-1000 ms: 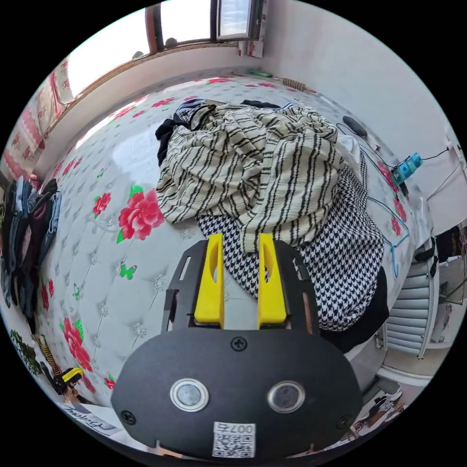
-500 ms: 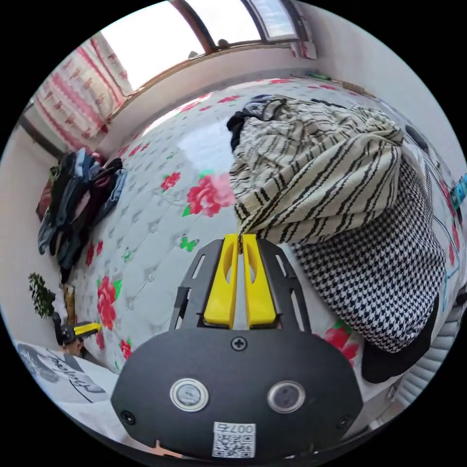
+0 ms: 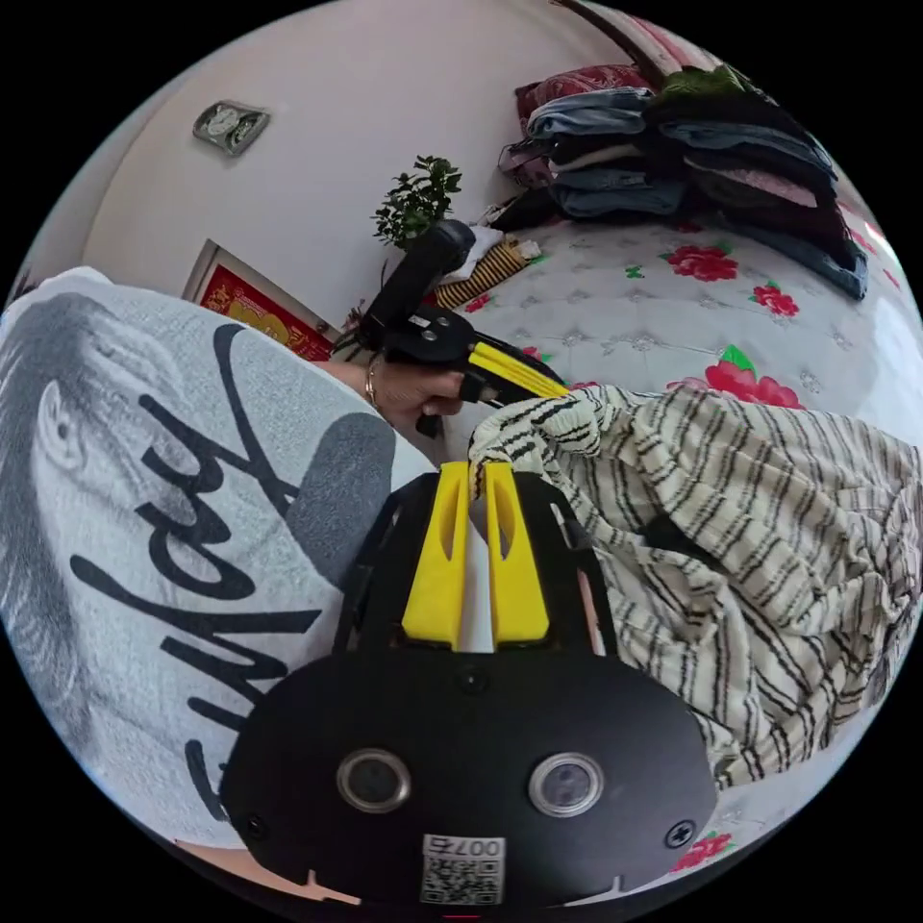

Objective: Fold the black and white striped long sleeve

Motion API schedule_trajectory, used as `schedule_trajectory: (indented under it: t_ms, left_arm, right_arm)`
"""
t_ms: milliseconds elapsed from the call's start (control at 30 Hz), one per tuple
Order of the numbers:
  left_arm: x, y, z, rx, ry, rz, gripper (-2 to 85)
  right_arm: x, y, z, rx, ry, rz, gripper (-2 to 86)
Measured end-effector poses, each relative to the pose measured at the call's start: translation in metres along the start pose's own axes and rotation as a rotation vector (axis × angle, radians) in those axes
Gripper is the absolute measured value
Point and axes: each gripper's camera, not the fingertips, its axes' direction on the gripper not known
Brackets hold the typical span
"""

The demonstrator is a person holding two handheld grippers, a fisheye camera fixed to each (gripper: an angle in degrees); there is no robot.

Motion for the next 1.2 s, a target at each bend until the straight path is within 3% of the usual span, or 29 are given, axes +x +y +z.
schedule_trajectory:
  t_ms: [167,267,433,567,633,733,833,900,1033,1133,1200]
  left_arm:
    - [-0.057,0.068,-0.040,0.068,-0.054,-0.197,-0.8]
    - [-0.080,0.101,-0.066,0.140,-0.031,-0.302,-0.2]
    - [-0.065,0.092,-0.080,0.201,0.013,-0.188,6.6]
    - [-0.031,0.041,-0.029,0.063,0.074,-0.059,9.6]
    - [-0.025,0.023,0.008,-0.080,-0.004,-0.056,5.4]
    - [-0.038,0.013,0.001,-0.075,-0.045,-0.091,1.0]
    - [-0.073,0.030,-0.052,0.086,-0.092,-0.196,0.0]
    - [-0.112,0.060,-0.088,0.173,-0.086,-0.314,-0.3]
    - [-0.151,0.110,-0.115,0.229,-0.076,-0.467,-0.4]
    - [-0.158,0.148,-0.120,0.250,-0.119,-0.566,-0.7]
    - [-0.155,0.174,-0.119,0.268,-0.107,-0.605,-0.5]
  right_arm:
    - [0.016,0.032,-0.023,0.078,0.203,0.164,3.0]
    - [0.045,0.078,-0.047,0.142,0.363,0.407,4.2]
    - [0.083,0.138,-0.064,0.110,0.504,0.626,5.4]
    - [0.106,0.141,-0.042,0.023,0.514,0.646,3.9]
    - [0.122,0.145,-0.024,-0.054,0.507,0.710,1.7]
    - [0.109,0.147,-0.027,-0.104,0.441,0.595,0.4]
    - [0.080,0.157,-0.013,-0.294,0.294,0.353,0.1]
    - [0.063,0.164,-0.010,-0.364,0.328,0.253,0.1]
    - [0.052,0.132,-0.056,-0.196,0.460,0.137,1.2]
    - [0.056,0.086,-0.080,-0.018,0.466,0.057,2.2]
    - [0.062,0.056,-0.071,0.003,0.460,0.003,2.6]
